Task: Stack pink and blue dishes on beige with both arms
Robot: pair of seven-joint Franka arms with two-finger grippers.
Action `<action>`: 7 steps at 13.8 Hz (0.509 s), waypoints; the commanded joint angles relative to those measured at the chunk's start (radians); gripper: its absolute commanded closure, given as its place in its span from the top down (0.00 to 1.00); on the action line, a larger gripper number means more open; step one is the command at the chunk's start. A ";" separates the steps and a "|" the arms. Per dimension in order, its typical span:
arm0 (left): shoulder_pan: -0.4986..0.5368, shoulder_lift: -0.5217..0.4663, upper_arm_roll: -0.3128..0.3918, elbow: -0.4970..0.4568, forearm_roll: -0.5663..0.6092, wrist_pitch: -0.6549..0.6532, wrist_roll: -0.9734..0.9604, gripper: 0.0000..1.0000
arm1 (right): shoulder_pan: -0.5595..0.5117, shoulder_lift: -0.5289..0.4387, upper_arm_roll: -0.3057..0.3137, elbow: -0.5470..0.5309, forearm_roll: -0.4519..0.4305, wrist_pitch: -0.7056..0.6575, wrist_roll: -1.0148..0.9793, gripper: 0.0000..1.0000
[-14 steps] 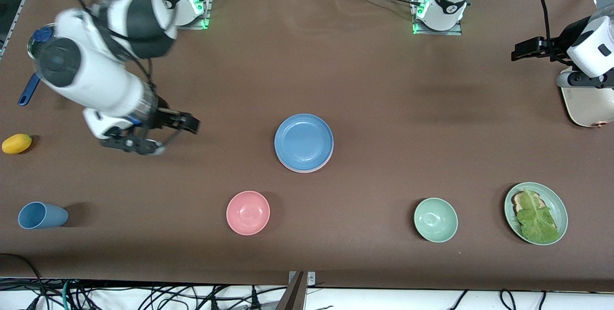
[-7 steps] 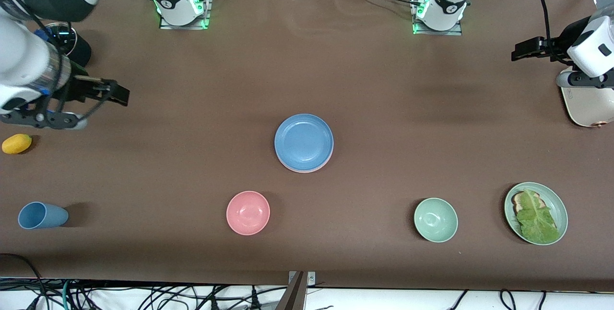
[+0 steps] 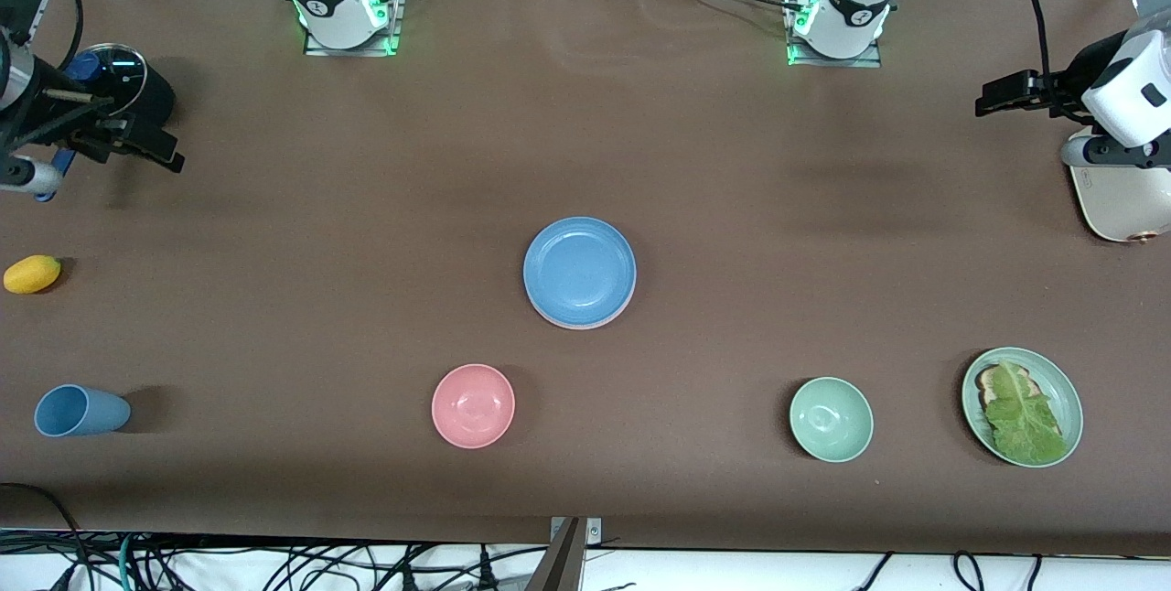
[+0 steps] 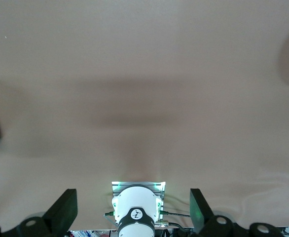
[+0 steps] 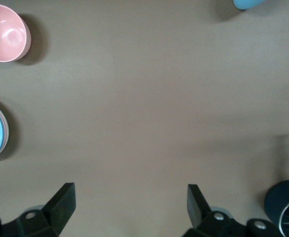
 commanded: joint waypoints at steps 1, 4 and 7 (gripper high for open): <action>-0.004 -0.006 -0.002 0.008 0.023 -0.001 0.008 1.00 | -0.074 -0.064 0.082 -0.070 -0.006 0.037 0.008 1.00; -0.004 -0.006 -0.002 0.008 0.023 0.001 0.008 1.00 | -0.077 0.011 0.080 0.042 -0.017 -0.021 -0.005 1.00; -0.004 -0.006 -0.002 0.008 0.022 0.001 0.008 1.00 | -0.090 0.036 0.080 0.075 -0.014 -0.045 -0.012 1.00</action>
